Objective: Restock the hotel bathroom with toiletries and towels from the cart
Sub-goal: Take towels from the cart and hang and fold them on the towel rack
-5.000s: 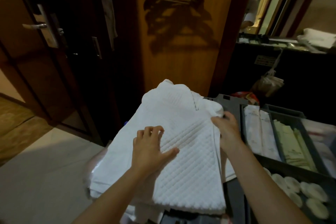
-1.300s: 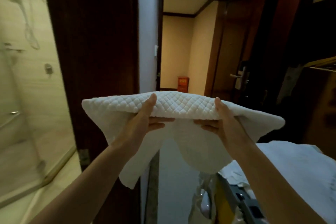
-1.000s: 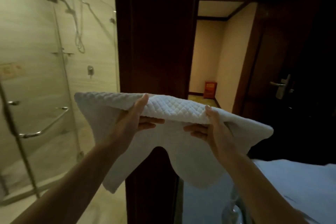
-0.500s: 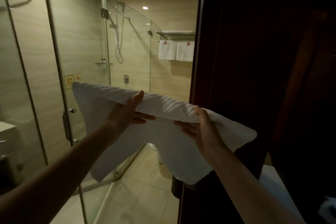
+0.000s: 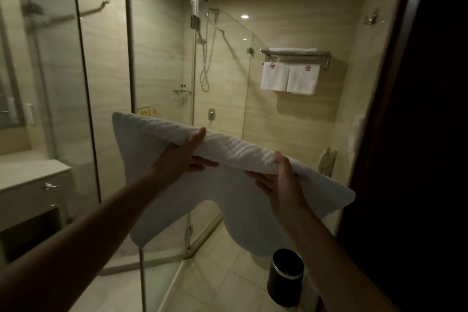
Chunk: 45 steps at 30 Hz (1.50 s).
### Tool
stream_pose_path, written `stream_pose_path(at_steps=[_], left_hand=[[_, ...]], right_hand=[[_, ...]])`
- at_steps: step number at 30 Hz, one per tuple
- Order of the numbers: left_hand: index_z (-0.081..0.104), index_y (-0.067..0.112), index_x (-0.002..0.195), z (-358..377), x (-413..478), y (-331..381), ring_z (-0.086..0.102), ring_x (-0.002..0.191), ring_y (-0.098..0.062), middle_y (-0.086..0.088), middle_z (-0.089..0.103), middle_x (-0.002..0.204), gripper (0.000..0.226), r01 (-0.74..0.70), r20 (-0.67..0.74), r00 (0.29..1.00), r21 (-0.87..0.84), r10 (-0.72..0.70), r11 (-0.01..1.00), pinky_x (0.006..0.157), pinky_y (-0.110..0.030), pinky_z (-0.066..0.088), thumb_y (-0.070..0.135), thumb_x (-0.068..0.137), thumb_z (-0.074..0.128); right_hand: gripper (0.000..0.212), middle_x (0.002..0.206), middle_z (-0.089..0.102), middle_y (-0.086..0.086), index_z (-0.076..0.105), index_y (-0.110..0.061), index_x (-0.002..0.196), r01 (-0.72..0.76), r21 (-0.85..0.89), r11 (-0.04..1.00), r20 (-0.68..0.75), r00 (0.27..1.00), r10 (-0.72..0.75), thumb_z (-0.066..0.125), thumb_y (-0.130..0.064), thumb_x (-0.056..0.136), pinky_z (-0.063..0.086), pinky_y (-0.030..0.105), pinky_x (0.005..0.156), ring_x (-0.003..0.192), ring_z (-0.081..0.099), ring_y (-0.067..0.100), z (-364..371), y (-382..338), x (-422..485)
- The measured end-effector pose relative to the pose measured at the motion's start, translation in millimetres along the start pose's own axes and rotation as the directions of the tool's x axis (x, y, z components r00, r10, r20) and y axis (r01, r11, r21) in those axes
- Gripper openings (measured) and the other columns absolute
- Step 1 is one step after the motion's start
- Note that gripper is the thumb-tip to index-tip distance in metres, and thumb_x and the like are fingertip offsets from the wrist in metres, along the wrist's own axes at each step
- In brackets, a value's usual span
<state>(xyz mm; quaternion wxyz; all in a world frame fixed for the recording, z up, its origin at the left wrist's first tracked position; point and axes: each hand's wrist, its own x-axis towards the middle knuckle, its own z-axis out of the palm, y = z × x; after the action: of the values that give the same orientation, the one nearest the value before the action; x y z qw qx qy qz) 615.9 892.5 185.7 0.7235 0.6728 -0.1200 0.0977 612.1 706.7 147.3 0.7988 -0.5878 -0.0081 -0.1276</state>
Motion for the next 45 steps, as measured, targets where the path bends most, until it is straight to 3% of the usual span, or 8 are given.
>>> stream_pose_path(at_steps=[6, 10, 13, 16, 26, 38, 42, 45], left_hand=[[0.046, 0.01, 0.12, -9.2, 67.9, -12.9, 0.059, 0.104, -0.034, -0.013, 0.058, 0.114, 0.028, 0.022, -0.02, 1.0, -0.04, -0.023, 0.999, 0.059, -0.021, 0.053, 0.024, 0.096, 0.042], [0.051, 0.022, 0.093, -6.9, 133.6, -28.7, 0.058, 0.073, -0.008, 0.006, 0.056, 0.088, 0.009, -0.074, -0.081, 0.994, 0.019, 0.075, 0.997, 0.053, -0.018, 0.053, 0.031, 0.091, 0.052], [0.05, 0.032, 0.079, -1.7, 181.5, -40.5, 0.057, 0.075, -0.003, 0.01, 0.056, 0.088, 0.011, -0.1, -0.071, 0.992, 0.063, 0.105, 0.993, 0.052, -0.012, 0.052, 0.034, 0.089, 0.054], [0.053, 0.034, 0.082, 3.3, 226.0, -50.6, 0.059, 0.088, -0.01, 0.0, 0.057, 0.107, 0.007, -0.12, -0.054, 0.991, 0.051, 0.123, 0.991, 0.054, -0.011, 0.052, 0.035, 0.088, 0.055], [0.059, 0.032, 0.091, 53.3, 359.8, -108.9, 0.059, 0.094, -0.009, 0.005, 0.06, 0.105, 0.008, -0.095, 0.039, 0.994, -0.091, 0.098, 0.991, 0.073, -0.024, 0.051, 0.036, 0.084, 0.061], [0.062, 0.042, 0.086, 112.1, 556.6, -167.5, 0.066, 0.086, -0.001, 0.022, 0.064, 0.094, 0.059, -0.185, 0.258, 0.944, -0.104, 0.206, 0.977, 0.08, -0.03, 0.056, 0.08, 0.042, 0.068], [0.058, 0.032, 0.098, 141.0, 631.3, -174.5, 0.062, 0.094, -0.005, 0.012, 0.06, 0.107, 0.062, -0.162, 0.327, 0.921, -0.173, 0.212, 0.972, 0.076, -0.023, 0.056, 0.066, 0.046, 0.065], [0.059, 0.032, 0.089, 163.2, 682.7, -178.1, 0.064, 0.086, 0.0, 0.019, 0.064, 0.093, 0.04, -0.182, 0.362, 0.898, -0.212, 0.25, 0.96, 0.071, -0.019, 0.056, 0.057, 0.058, 0.064]], right_hand=[[0.042, 0.107, 0.069, 0.009, 0.062, -0.015, 0.116, 0.006, 0.102, 0.995, -0.02, 1.0, -0.004, 0.042, -0.043, 0.092, 0.048, 0.029, 0.069, 0.099, 0.066, 0.025, 28.8, 27.3, 74.6], [0.042, 0.111, 0.068, 0.009, 0.062, -0.014, 0.116, 0.046, 0.14, 0.989, -0.009, 0.999, -0.045, 0.042, -0.043, 0.093, 0.051, 0.031, 0.077, 0.102, 0.065, 0.024, 35.1, 38.7, 140.4], [0.041, 0.112, 0.068, 0.009, 0.061, -0.013, 0.117, 0.076, 0.181, 0.981, -0.013, 0.997, -0.075, 0.042, -0.041, 0.094, 0.053, 0.032, 0.078, 0.101, 0.065, 0.022, 38.7, 42.0, 184.4], [0.037, 0.11, 0.069, 0.008, 0.062, -0.014, 0.114, 0.113, 0.173, 0.978, -0.032, 0.994, -0.109, 0.045, -0.039, 0.093, 0.054, 0.034, 0.082, 0.101, 0.065, 0.022, 40.9, 43.4, 219.8], [0.033, 0.106, 0.071, 0.001, 0.065, -0.018, 0.11, 0.22, 0.071, 0.973, -0.1, 0.972, -0.213, 0.05, -0.041, 0.092, 0.054, 0.027, 0.075, 0.097, 0.068, 0.016, 5.2, 44.8, 334.4], [0.022, 0.088, 0.074, 0.002, 0.066, -0.02, 0.098, 0.28, -0.004, 0.96, -0.271, 0.924, -0.27, 0.059, -0.036, 0.085, 0.053, 0.027, 0.058, 0.075, 0.072, 0.016, -26.2, 37.7, 533.3], [0.023, 0.088, 0.074, 0.0, 0.066, -0.02, 0.1, 0.311, -0.018, 0.95, -0.297, 0.906, -0.302, 0.061, -0.036, 0.084, 0.053, 0.025, 0.056, 0.076, 0.071, 0.014, -37.3, 35.8, 602.7], [0.026, 0.089, 0.074, 0.001, 0.067, -0.017, 0.101, 0.348, -0.073, 0.935, -0.302, 0.885, -0.354, 0.062, -0.035, 0.083, 0.053, 0.022, 0.055, 0.078, 0.072, 0.015, -53.2, 27.7, 646.9]])
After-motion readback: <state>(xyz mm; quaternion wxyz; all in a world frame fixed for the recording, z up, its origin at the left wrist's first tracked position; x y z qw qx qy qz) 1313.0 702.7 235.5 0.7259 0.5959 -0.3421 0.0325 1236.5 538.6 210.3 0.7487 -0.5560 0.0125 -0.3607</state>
